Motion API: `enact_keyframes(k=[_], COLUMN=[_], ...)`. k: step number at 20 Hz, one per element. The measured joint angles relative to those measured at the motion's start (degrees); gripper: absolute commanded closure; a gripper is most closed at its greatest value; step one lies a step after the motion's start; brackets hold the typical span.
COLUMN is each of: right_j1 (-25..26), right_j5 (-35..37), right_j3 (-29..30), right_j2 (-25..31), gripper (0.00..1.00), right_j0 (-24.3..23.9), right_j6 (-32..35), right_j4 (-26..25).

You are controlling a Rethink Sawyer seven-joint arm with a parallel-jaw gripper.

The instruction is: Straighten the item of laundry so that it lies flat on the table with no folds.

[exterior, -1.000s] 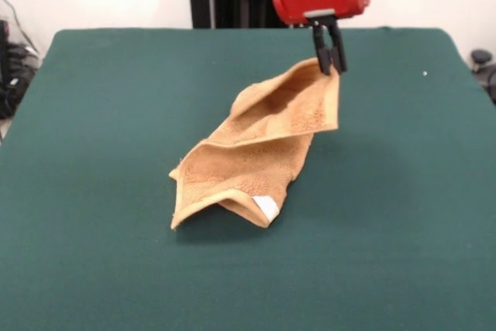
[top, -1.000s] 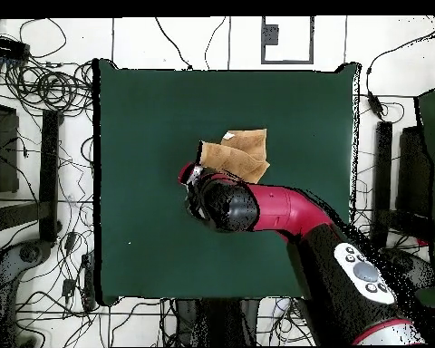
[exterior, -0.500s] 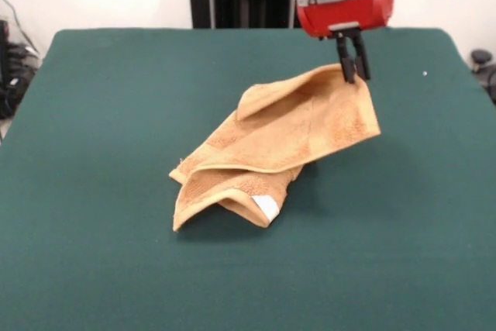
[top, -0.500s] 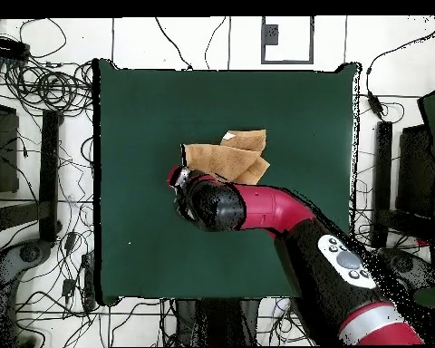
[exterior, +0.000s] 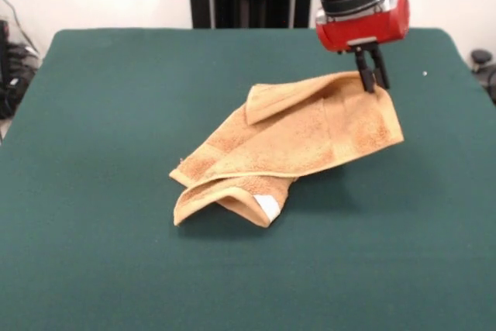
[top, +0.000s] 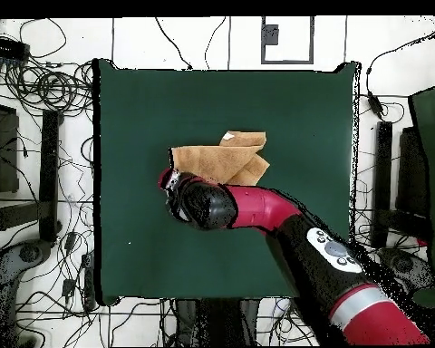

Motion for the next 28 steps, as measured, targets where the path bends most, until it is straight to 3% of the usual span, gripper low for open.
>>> enact_keyframes(k=[28], right_j1=[8.41], right_j5=[-1.60], right_j3=[0.23], right_j2=[8.82], gripper=[1.00], right_j0=[-4.83], right_j6=[0.00], right_j4=[0.01])
